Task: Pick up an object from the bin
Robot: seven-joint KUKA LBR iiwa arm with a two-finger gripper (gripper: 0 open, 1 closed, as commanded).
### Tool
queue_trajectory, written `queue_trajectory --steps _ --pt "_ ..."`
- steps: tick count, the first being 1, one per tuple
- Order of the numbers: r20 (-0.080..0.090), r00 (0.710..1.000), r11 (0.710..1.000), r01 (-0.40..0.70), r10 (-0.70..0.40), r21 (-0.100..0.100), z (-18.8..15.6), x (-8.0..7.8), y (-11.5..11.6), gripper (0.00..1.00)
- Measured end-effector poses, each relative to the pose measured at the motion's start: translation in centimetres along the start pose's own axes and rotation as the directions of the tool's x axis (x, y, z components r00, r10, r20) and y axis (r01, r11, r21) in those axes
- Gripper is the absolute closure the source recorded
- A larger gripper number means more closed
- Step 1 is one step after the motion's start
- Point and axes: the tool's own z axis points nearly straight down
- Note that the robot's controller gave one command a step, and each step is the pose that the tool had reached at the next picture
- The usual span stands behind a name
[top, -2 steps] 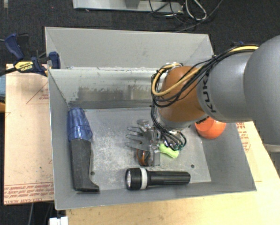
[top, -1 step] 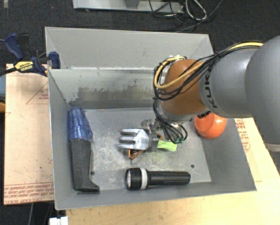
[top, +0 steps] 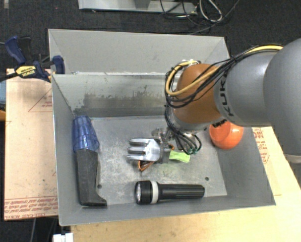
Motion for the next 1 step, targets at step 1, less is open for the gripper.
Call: queue_trajectory --steps 1 --pt "-0.003 1.0 1.0 0.0 0.0 -0.001 -10.1 0.42 -0.42 1.0"
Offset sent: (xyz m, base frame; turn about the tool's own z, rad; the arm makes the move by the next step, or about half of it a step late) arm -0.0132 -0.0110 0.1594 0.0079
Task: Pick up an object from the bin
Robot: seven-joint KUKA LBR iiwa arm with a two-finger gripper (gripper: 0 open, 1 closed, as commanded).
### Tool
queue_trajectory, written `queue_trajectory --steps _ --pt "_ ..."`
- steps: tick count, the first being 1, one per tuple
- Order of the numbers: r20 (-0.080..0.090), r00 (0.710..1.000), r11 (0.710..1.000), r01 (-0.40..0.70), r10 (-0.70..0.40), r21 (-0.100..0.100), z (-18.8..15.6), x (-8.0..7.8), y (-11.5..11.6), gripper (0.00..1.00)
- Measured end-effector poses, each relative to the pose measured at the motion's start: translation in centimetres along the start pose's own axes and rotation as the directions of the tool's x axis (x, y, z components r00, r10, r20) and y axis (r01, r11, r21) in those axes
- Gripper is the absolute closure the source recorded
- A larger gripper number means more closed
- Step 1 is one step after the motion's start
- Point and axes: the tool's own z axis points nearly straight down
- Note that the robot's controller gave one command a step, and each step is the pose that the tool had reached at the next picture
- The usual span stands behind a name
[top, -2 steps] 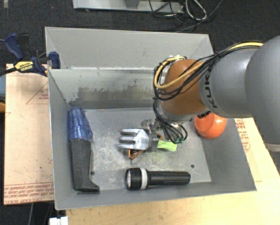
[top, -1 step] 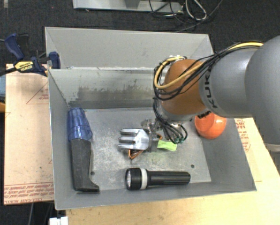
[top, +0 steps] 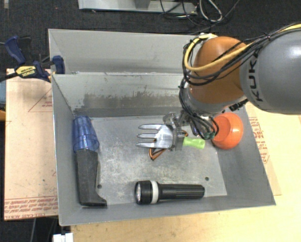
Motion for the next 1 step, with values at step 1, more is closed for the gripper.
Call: queue_trajectory --steps 1 --pt "-0.001 1.0 1.0 -0.01 0.01 0.0 -6.13 0.51 -0.47 1.0"
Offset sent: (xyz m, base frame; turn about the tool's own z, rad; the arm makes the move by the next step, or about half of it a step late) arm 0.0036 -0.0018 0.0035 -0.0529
